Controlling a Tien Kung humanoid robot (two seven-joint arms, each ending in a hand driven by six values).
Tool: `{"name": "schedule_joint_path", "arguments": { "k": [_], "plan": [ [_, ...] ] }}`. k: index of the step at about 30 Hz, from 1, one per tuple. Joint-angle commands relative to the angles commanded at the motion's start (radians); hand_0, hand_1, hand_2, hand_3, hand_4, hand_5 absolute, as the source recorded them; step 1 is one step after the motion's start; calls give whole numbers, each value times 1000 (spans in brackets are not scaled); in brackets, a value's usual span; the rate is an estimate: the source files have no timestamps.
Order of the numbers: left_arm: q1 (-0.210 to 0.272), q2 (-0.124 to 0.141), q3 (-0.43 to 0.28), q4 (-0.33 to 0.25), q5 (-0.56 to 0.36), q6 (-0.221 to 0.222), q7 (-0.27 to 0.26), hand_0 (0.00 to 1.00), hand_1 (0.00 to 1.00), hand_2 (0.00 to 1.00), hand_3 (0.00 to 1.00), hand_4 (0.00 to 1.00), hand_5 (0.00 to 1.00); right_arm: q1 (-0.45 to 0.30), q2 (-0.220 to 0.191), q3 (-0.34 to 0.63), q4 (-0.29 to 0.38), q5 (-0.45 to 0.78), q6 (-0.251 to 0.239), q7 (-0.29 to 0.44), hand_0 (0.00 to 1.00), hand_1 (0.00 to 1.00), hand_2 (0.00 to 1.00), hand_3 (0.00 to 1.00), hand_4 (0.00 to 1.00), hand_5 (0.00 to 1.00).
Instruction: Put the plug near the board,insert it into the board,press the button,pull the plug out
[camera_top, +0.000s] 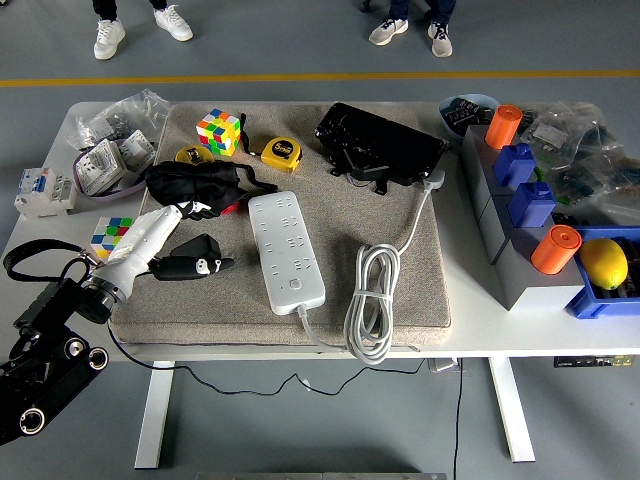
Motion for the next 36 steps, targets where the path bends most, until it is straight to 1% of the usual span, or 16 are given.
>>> {"name": "schedule_joint_path", "arguments": {
  "k": [4, 5, 6, 10, 11, 16, 17, 20, 22, 23, 28, 29, 34, 35, 36],
  "plan": [
    [-9, -5, 3, 21, 16, 1, 18, 758, 756, 771, 783, 998, 434, 0, -1, 0, 0, 0, 0, 0, 633, 686, 699, 614, 998, 569],
    [-11, -5, 2, 28, 23, 2, 24, 737, 734, 754, 768, 998, 424, 1, -1, 0, 0, -1, 0, 0, 633, 686, 699, 614, 998, 569],
    [-13, -5, 2, 34, 28, 4, 29, 737, 734, 754, 768, 998, 424, 1, -1, 0, 1, -1, 0, 0, 633, 686, 699, 614, 998, 569],
    [-15, -2, -5, 55, 38, 6, 43, 737, 734, 754, 768, 998, 424, 1, -1, 0, 2, -2, 0, 0, 633, 686, 699, 614, 998, 569],
    [-15, 1, -7, 58, 38, 4, 47, 684, 683, 701, 754, 998, 420, 2, -1, 0, 2, -3, 0, 0, 634, 685, 699, 614, 998, 568],
    [-17, 11, -3, 65, 45, -8, 66, 684, 683, 701, 754, 998, 420, 2, -1, 3, 3, -4, -1, 1, 634, 685, 699, 614, 998, 568],
    [-17, 12, -2, 67, 48, -9, 68, 639, 639, 658, 704, 998, 400, 2, -2, 3, 3, -4, -1, 1, 634, 686, 699, 615, 998, 569],
    [-18, 13, 4, 74, 50, -15, 73, 639, 639, 658, 704, 998, 400, 2, -2, 5, 4, -5, -1, 2, 634, 686, 699, 615, 998, 569],
    [-18, 13, 7, 77, 48, -17, 73, 639, 639, 658, 704, 998, 400, 2, -2, 5, 4, -5, -1, 2, 634, 686, 699, 615, 998, 569],
    [-17, 12, 9, 79, 47, -18, 73, 622, 618, 630, 686, 998, 387, 3, -2, 6, 5, -6, -2, 3, 632, 685, 699, 614, 998, 568],
    [-17, 10, 18, 86, 37, -11, 64, 622, 618, 630, 686, 998, 387, 1, -1, 5, 6, -7, -3, 4, 632, 685, 699, 614, 998, 568],
    [-16, 10, 19, 88, 37, -5, 58, 591, 584, 568, 650, 998, 337, 1, -1, 4, 5, -7, -3, 5, 632, 685, 699, 615, 998, 568],
    [-22, 8, 25, 100, 11, 7, 44, 591, 584, 568, 650, 998, 337, 3, -1, 4, 5, -5, -3, 6, 632, 685, 699, 615, 998, 568],
    [-23, 8, 26, 103, 4, 8, 42, 544, 547, 530, 570, 998, 290, 3, -1, 4, 6, -6, -4, 6, 632, 686, 699, 614, 998, 567],
    [-23, 7, 27, 104, 0, 8, 40, 544, 547, 530, 570, 998, 290, 3, -1, 5, 6, -6, -4, 7, 632, 686, 699, 614, 998, 567]
  ]
}}
